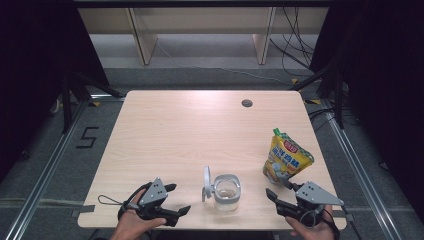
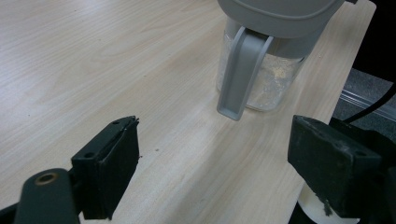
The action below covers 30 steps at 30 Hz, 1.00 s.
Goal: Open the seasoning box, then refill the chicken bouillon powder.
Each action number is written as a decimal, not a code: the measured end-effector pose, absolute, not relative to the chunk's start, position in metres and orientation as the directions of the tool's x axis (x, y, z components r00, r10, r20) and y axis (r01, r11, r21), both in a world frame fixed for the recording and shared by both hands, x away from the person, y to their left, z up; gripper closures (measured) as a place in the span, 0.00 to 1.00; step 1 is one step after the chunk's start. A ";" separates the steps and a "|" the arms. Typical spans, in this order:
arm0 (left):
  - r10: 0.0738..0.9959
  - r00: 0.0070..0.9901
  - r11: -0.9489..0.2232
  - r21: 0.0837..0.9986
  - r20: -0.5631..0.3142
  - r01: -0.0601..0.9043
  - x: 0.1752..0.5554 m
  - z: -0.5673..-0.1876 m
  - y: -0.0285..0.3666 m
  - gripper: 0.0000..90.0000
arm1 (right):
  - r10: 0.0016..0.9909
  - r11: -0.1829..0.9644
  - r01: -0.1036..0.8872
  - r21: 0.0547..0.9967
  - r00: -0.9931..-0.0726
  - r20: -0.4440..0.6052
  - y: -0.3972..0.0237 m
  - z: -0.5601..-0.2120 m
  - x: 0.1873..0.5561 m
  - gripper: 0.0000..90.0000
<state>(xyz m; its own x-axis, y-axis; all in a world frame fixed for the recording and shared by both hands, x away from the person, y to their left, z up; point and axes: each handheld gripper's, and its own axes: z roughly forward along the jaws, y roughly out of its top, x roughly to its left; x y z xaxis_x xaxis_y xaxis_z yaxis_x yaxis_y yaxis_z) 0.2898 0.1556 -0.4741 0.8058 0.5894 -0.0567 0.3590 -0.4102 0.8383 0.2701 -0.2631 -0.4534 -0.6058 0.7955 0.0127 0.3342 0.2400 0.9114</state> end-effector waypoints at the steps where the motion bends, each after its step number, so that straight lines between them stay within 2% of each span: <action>1: 0.597 0.799 -0.398 0.837 -0.074 0.375 0.289 -0.474 0.155 0.18 | 0.804 0.229 0.337 0.913 -0.594 0.017 -0.265 -0.454 0.270 0.47; 4: 0.587 0.806 -0.389 0.844 -0.081 0.369 0.289 -0.475 0.153 0.18 | 0.829 0.201 0.356 0.913 -0.558 0.035 -0.275 -0.456 0.267 0.45; 6: 0.573 0.818 -0.412 0.845 -0.050 0.341 0.290 -0.474 0.155 0.18 | 0.844 0.195 0.363 0.911 -0.535 0.032 -0.281 -0.458 0.267 0.44; 8: 0.589 0.804 -0.391 0.845 -0.075 0.365 0.289 -0.474 0.154 0.18 | 0.863 0.178 0.400 0.899 -0.502 0.052 -0.286 -0.462 0.266 0.44; 9: 0.592 0.802 -0.386 0.846 -0.078 0.367 0.289 -0.475 0.153 0.18 | 0.861 0.209 0.372 0.904 -0.509 0.011 -0.290 -0.464 0.269 0.43; 12: 0.586 0.808 -0.403 0.842 -0.064 0.359 0.289 -0.474 0.154 0.18 | 0.880 0.143 0.425 0.894 -0.467 0.082 -0.291 -0.470 0.268 0.39; 13: 0.574 0.817 -0.415 0.842 -0.052 0.345 0.290 -0.473 0.154 0.18 | 0.878 0.173 0.409 0.896 -0.476 0.048 -0.294 -0.471 0.270 0.38; 14: 0.596 0.800 -0.396 0.839 -0.073 0.372 0.288 -0.474 0.153 0.18 | 0.887 0.140 0.445 0.884 -0.454 0.088 -0.293 -0.471 0.268 0.36; 17: 0.588 0.805 -0.398 0.840 -0.074 0.368 0.290 -0.475 0.153 0.18 | 0.883 0.174 0.410 0.895 -0.468 0.043 -0.298 -0.476 0.275 0.33; 21: 0.587 0.807 -0.406 0.838 -0.065 0.363 0.290 -0.475 0.153 0.18 | 0.895 0.142 0.433 0.890 -0.441 0.072 -0.301 -0.479 0.278 0.23; 26: 0.585 0.810 -0.426 0.832 -0.048 0.357 0.291 -0.475 0.154 0.18 | 0.898 0.153 0.415 0.897 -0.438 0.050 -0.307 -0.484 0.284 0.18; 30: 0.588 0.806 -0.409 0.839 -0.059 0.360 0.290 -0.476 0.153 0.18 | 0.896 0.159 0.420 0.894 -0.441 0.048 -0.309 -0.489 0.290 0.18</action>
<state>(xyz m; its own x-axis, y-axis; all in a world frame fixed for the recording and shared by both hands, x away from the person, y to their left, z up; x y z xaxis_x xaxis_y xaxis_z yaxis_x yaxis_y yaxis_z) 0.2903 0.1528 -0.4759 0.8065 0.5883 -0.0590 0.3597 -0.4090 0.8387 0.2900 -0.3094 -0.4889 -0.4412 0.8961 0.0479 0.4196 0.1588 0.8937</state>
